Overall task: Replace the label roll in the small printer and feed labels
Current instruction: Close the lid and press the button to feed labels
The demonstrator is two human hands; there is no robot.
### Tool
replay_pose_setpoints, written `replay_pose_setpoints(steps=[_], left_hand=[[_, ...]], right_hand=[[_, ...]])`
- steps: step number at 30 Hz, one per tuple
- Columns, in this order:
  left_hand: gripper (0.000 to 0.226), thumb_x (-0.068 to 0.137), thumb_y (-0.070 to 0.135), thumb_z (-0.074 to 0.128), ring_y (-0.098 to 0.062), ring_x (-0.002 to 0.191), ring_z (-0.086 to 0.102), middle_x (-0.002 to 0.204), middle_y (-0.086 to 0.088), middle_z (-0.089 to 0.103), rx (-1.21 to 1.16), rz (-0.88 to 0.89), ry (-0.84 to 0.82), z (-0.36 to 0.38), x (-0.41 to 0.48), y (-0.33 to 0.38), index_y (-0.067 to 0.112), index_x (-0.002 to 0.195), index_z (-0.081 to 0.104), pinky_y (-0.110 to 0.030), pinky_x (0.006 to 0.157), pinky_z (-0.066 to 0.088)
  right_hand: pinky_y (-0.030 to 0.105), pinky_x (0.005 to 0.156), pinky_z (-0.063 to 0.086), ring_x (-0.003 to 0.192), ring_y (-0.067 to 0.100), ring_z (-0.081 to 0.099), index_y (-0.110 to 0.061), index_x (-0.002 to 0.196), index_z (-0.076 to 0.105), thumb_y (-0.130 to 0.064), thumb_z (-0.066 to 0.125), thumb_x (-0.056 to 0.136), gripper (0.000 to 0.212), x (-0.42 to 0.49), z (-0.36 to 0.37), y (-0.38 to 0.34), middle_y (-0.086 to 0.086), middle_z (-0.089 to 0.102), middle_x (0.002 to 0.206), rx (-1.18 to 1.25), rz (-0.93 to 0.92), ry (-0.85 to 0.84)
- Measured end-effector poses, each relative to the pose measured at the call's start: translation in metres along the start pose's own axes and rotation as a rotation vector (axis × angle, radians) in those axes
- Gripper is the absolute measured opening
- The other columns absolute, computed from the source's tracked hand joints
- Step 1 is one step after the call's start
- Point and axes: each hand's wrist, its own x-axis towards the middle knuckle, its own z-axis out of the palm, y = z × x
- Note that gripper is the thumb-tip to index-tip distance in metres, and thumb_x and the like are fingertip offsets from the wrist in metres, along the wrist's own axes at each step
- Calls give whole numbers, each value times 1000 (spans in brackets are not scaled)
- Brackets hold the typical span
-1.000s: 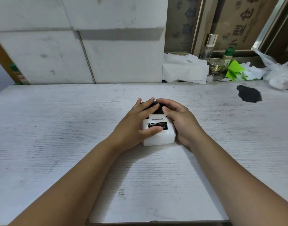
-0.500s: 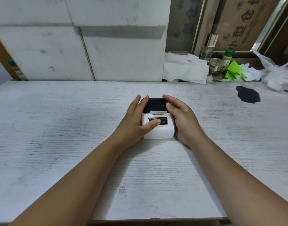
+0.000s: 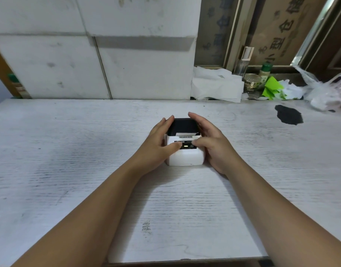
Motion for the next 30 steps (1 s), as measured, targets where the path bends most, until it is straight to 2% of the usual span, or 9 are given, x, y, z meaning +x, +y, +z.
replay_pose_setpoints(steps=[2,4,6,9,16,20,23,26,30], left_hand=[[78,77,39,55,4,142,3,156,11,14,0,-4,-4,0,0,0,36,146,19,-39,117,19],[78,77,38,56,4,142,4,156,11,14,-6,-5,-4,0,1,0,36,146,19,-39,117,19],[78,77,37,56,2,142,5,157,10,14,-16,-5,-6,0,1,-1,36,146,19,-39,117,20],[79,76,38,57,0,142,10,156,10,15,-33,-23,-13,1,2,-2,40,145,19,-39,116,22],[80,74,35,56,-3,142,14,155,9,16,-55,-41,-16,0,3,-1,39,145,19,-40,116,23],[76,82,30,57,-3,143,7,156,7,11,-35,-40,-37,1,2,2,38,146,17,-38,117,18],[70,91,21,53,1,142,-2,158,8,4,8,-29,-61,3,3,1,39,146,14,-30,116,10],[70,91,25,52,2,142,-5,158,9,2,32,-23,-67,3,3,-1,41,146,12,-24,110,8],[74,82,36,48,0,142,-6,158,7,1,38,-32,-62,4,3,-2,43,145,11,-26,110,6]], right_hand=[[44,103,45,121,20,55,-38,118,62,-1,55,64,66,2,-3,2,7,53,136,-14,7,-32],[49,110,40,139,20,39,-41,120,62,-9,62,59,68,4,-7,5,9,36,152,-46,25,-67],[50,114,34,147,18,24,-43,123,60,-17,64,56,72,7,-10,9,7,25,158,-83,31,-94],[48,116,30,148,16,20,-42,123,61,-20,64,54,72,9,-12,10,5,21,160,-98,27,-108],[49,115,31,147,17,23,-37,120,64,-18,64,56,67,10,-15,13,4,21,159,-113,19,-129],[47,116,31,147,12,22,-38,115,67,-8,59,62,61,9,-14,11,0,22,159,-117,13,-121],[47,117,29,147,12,21,-39,115,66,-12,61,60,62,7,-13,10,1,23,159,-135,8,-131],[45,118,27,147,8,18,-40,113,67,-7,59,61,62,5,-13,9,0,20,160,-133,19,-126],[45,119,26,147,7,17,-41,116,65,-5,58,62,65,5,-12,8,-1,16,161,-151,29,-139]])
